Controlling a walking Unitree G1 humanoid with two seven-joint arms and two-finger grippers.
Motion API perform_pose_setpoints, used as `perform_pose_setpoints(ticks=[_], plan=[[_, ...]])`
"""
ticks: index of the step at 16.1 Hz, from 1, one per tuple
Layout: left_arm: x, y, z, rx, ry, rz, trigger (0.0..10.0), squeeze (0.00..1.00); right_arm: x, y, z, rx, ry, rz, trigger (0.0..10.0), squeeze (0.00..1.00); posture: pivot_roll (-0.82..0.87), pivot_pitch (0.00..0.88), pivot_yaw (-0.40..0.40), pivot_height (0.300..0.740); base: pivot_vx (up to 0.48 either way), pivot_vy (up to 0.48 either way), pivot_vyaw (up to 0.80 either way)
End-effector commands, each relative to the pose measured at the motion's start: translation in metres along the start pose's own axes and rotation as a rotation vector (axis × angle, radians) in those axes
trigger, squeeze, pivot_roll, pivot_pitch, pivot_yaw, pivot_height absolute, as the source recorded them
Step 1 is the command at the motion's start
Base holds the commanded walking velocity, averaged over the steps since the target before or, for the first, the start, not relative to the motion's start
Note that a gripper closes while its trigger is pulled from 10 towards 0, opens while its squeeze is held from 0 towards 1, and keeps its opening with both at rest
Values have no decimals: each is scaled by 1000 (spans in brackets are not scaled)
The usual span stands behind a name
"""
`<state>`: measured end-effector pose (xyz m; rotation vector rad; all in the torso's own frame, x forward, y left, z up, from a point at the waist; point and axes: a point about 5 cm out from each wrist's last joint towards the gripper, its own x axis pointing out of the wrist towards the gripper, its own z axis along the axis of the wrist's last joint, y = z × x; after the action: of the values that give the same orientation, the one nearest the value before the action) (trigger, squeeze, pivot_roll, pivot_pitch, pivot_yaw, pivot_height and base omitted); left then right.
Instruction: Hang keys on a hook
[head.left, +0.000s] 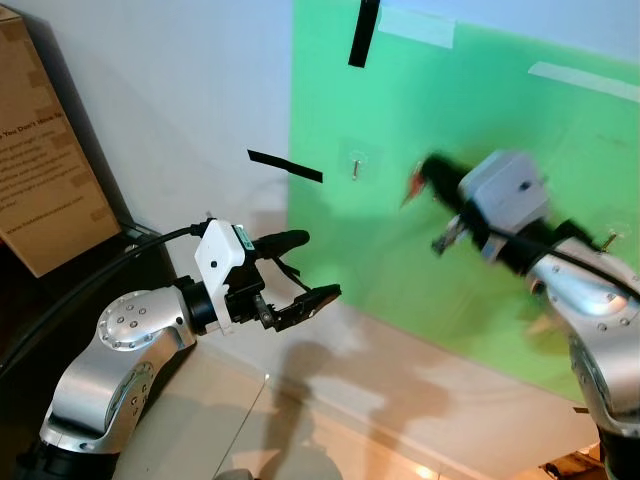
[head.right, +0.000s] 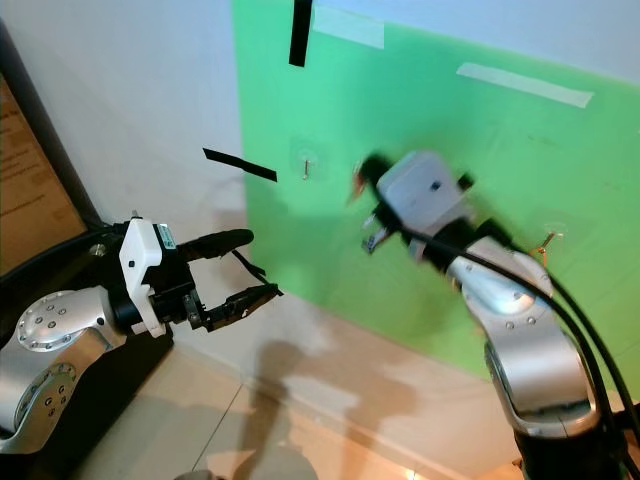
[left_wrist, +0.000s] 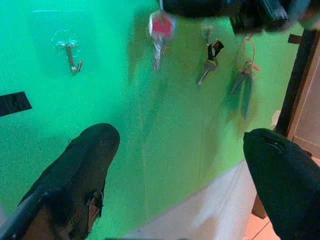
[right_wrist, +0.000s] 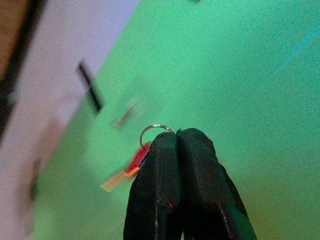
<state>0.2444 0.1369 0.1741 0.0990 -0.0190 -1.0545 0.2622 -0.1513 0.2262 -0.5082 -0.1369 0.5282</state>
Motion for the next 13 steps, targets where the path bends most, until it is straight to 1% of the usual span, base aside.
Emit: perform_pose_setpoints(ticks=[1, 2, 3, 4, 5, 7, 10, 13], plan=[[1, -1, 0, 14, 11, -8, 10000, 0, -2, 2, -5, 44, 56, 27, 10000, 0, 32, 0, -54, 740, 0, 0, 0], [1, -1, 0, 14, 11, -10, 10000, 0, -3, 3, -10, 64, 86, 34, 10000, 0, 32, 0, -54, 740, 0, 0, 0], [2, -1, 0, 13, 11, -11, 10000, 0, -5, 4, -15, 116, 123, 32, 10000, 0, 32, 0, -54, 740, 0, 0, 0], [2, -1, 0, 13, 12, -12, 10000, 0, -5, 3, -16, 137, 131, 29, 10000, 0, 32, 0, -54, 740, 0, 0, 0], [2, -1, -1, 12, 13, -13, 10000, 0, -6, 0, -19, 183, 151, 6, 10000, 0, 31, 0, -53, 740, 0, 0, 0], [2, -1, -1, 11, 14, -15, 10000, 0, -6, -11, -22, 223, 186, -79, 10000, 0, 30, 0, -53, 740, 0, 0, 0], [2, -1, -1, 11, 14, -15, 10000, 0, -4, -17, -23, 243, 216, -129, 10000, 0, 30, 0, -53, 740, 0, 0, 0], [1, -1, -1, 10, 14, -14, 10000, 0, -3, -19, -21, 258, 225, -153, 10000, 0, 30, 0, -55, 740, 0, 0, 0]])
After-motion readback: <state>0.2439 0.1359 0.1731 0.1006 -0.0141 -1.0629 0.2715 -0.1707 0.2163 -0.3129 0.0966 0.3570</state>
